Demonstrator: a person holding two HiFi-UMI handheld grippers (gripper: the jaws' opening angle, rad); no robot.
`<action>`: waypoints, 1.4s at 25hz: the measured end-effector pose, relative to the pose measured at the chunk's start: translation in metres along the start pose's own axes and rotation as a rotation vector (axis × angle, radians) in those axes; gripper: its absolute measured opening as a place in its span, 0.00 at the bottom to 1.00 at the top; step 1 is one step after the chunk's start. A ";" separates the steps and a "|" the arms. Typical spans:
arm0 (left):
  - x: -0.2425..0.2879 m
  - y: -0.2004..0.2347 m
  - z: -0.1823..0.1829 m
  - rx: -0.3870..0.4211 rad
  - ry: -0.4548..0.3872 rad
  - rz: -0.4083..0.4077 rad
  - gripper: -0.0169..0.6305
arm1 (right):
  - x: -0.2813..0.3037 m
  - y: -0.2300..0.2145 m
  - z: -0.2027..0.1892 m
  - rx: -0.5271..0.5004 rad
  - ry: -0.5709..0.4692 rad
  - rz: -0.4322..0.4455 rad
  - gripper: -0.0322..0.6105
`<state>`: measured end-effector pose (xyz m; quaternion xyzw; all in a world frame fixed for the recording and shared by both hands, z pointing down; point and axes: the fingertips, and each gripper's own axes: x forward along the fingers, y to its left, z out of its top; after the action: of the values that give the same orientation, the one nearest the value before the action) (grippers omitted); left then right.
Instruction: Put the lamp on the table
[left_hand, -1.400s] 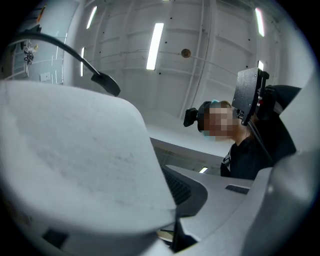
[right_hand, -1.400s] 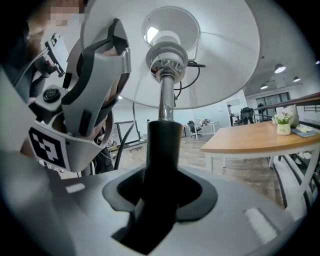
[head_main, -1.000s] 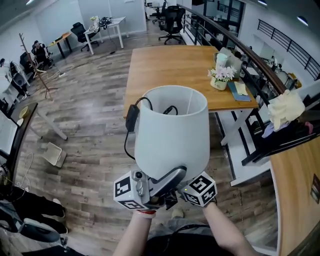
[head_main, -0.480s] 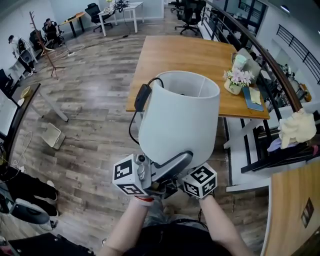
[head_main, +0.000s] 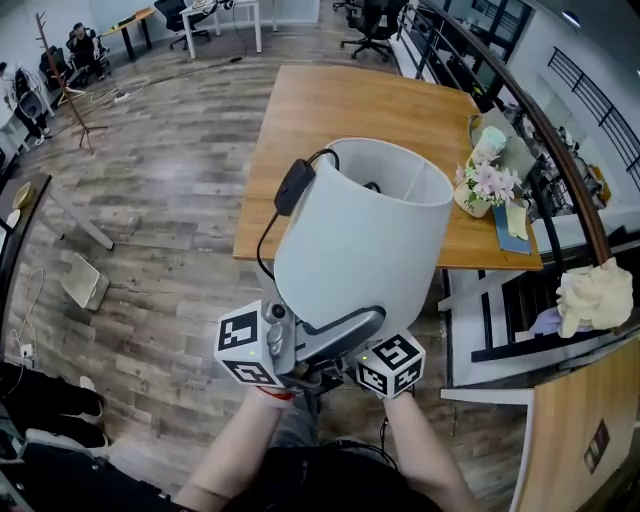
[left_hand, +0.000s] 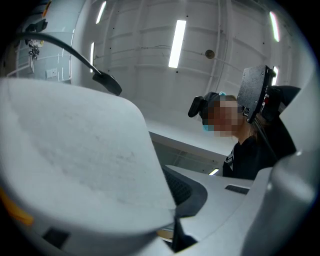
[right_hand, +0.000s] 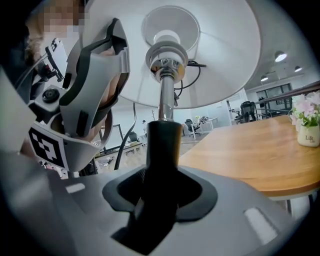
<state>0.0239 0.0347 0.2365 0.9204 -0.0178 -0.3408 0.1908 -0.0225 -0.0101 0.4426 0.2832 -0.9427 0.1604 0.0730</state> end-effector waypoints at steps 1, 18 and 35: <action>0.000 0.010 0.007 -0.005 0.005 -0.003 0.07 | 0.009 -0.007 0.005 0.003 -0.003 -0.006 0.31; -0.013 0.137 0.074 -0.111 0.030 -0.084 0.06 | 0.108 -0.105 0.048 0.017 -0.016 -0.123 0.31; -0.014 0.221 0.086 -0.129 0.050 -0.078 0.06 | 0.156 -0.177 0.054 0.013 0.029 -0.114 0.31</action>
<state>-0.0194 -0.1965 0.2655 0.9145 0.0450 -0.3252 0.2365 -0.0561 -0.2477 0.4738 0.3348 -0.9228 0.1661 0.0938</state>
